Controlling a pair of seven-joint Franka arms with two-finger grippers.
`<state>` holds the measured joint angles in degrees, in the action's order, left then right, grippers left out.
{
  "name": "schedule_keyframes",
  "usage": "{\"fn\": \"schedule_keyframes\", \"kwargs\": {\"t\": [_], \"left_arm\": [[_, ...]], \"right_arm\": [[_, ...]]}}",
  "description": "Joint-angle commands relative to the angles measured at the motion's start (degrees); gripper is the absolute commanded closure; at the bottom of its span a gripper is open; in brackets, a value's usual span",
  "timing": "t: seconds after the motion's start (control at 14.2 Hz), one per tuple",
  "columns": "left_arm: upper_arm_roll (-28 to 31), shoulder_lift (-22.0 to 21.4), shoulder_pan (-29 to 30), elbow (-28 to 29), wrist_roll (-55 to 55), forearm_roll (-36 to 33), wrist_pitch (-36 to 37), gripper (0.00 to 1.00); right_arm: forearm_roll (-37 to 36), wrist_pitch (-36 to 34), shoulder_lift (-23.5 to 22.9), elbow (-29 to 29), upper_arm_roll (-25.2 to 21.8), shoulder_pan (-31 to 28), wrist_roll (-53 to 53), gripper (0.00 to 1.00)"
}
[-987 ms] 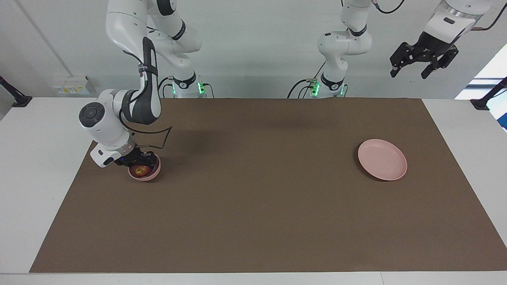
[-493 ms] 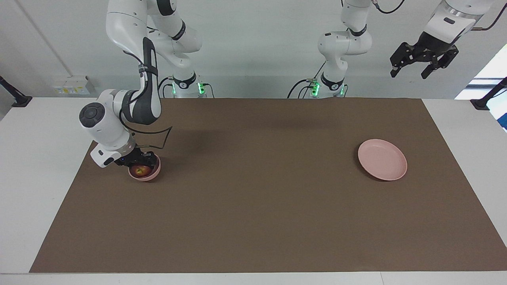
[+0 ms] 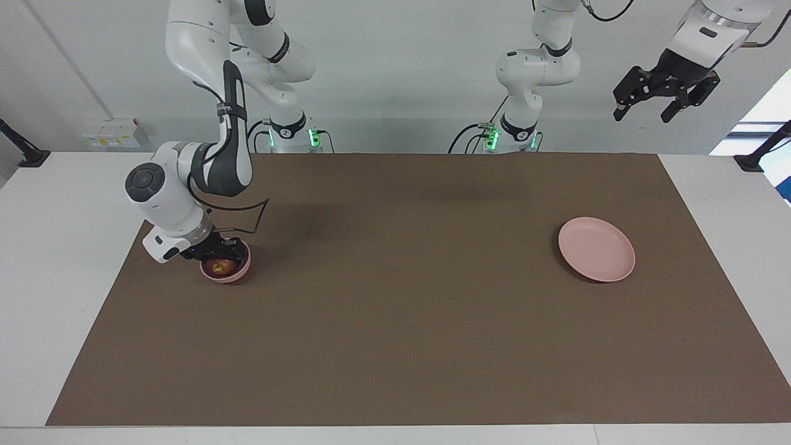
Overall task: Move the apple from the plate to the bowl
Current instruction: 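Lower the apple into the pink bowl and open the right gripper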
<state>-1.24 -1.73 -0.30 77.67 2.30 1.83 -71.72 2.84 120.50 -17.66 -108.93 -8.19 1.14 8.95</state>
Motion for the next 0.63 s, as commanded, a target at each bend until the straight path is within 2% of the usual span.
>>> {"fn": "schedule_keyframes", "kwargs": {"t": [0.0,0.07,0.14,0.56], "left_arm": [[-0.3,-0.4,0.5,0.2,0.3,-0.2,-1.8,0.0],[-0.3,-0.5,0.5,0.5,0.3,-0.9,-1.8,0.0],[-0.7,-0.5,0.5,0.5,0.2,-1.9,-2.1,0.0],[-0.6,-0.8,0.6,0.6,0.3,-1.3,-2.0,0.0]], "right_arm": [[0.0,1.5,0.2,-0.5,0.5,-0.3,-1.0,0.06],[0.0,1.5,0.2,-0.5,0.5,-0.3,-1.0,0.01],[0.0,1.5,0.2,-0.5,0.5,-0.3,-1.0,0.0],[0.0,0.2,0.3,0.5,0.5,-0.3,-1.0,0.0]]}}
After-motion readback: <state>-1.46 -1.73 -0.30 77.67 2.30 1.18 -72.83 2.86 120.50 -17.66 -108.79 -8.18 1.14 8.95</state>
